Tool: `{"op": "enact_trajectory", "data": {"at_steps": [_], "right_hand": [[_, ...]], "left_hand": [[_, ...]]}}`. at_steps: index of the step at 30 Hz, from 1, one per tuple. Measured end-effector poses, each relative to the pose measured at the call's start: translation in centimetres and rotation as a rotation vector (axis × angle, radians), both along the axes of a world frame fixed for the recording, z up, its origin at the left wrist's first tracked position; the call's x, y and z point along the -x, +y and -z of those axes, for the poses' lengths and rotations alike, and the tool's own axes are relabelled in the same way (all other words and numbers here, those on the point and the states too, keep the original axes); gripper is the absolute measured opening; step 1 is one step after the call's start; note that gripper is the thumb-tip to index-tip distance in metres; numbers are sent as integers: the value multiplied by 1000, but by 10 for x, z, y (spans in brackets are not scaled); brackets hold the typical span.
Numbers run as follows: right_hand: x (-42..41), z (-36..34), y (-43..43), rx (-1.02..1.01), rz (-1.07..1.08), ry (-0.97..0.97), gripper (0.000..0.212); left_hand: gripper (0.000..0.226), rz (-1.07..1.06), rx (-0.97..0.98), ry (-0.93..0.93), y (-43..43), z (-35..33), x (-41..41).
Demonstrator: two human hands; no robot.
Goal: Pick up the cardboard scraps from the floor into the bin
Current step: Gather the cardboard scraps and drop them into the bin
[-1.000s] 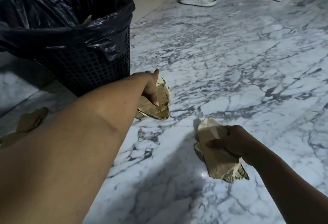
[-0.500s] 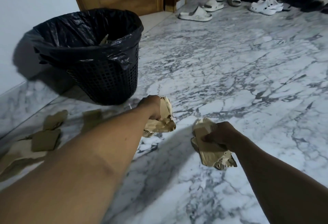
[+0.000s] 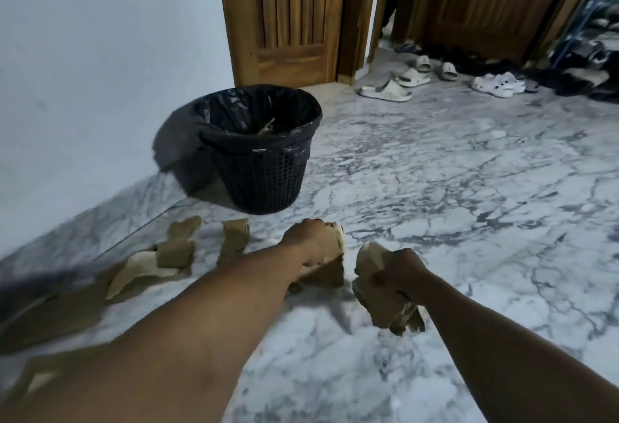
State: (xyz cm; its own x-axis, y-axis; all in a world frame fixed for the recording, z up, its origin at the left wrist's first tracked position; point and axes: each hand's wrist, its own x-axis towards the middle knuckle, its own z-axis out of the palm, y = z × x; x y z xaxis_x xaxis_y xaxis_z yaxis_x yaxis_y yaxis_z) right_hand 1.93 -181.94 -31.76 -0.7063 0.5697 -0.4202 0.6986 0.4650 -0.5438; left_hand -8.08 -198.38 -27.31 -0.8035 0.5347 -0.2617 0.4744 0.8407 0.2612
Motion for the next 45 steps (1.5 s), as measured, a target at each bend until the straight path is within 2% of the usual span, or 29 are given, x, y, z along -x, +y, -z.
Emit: {"op": "enact_trajectory", "data": {"at_steps": [2,4,7,9,11,13,15,16,17,18,20,22,24,27,32,35,39,41,44,45], "right_hand": [[16,-32,-14,47,13,95,47],[37,-71,-35,128,97,248,48],[75,-144,-71,159,202,481,49],[107,-201,-93,145,192,543,49],[130,-255,-113,198,171,617,53],[140,-300,-136,235,155,682,52],[146,-323,-159,252,183,741,28],[149,-327,-170,287,212,753,15],[149,-325,-176,345,222,742,13],[153,-322,-182,400,227,719,21],[155,-314,-192,476,149,607,27],[145,-310,-202,490,35,491,13],[150,-302,-197,517,-14,454,19],[157,-293,-187,661,-22,406,13],[187,-280,-160,875,-57,493,21],[220,-271,-140,827,49,572,18],[261,-253,-114,994,238,671,26],[266,-240,-108,1070,209,633,36],[272,-219,-104,1203,150,512,68],[272,-211,-101,1217,153,474,68]], "left_hand": [[37,-64,-118,23,-8,-24,2],[38,-215,-256,58,-20,-45,14],[47,-485,-665,21,-39,-90,40],[53,-597,-969,0,-55,-128,57],[58,-691,-1166,4,-73,-159,67],[51,-721,-1165,76,-90,-179,72],[38,-730,-1128,131,-105,-187,80],[34,-765,-1123,116,-111,-188,85],[33,-795,-1143,75,-117,-188,89],[37,-809,-1149,66,-128,-189,91],[50,-849,-1374,-113,-150,-192,92],[46,-918,-1590,-254,-169,-194,87],[42,-939,-1615,-282,-179,-197,83],[42,-1017,-1705,-334,-175,-205,86],[14,-1021,-1781,-392,-142,-223,90],[9,-1001,-1656,-428,-120,-225,108],[8,-831,-1507,-501,-89,-211,134],[17,-809,-1385,-514,-73,-199,147],[21,-880,-1213,-425,-63,-183,162],[21,-900,-1196,-406,-63,-176,166]]}}
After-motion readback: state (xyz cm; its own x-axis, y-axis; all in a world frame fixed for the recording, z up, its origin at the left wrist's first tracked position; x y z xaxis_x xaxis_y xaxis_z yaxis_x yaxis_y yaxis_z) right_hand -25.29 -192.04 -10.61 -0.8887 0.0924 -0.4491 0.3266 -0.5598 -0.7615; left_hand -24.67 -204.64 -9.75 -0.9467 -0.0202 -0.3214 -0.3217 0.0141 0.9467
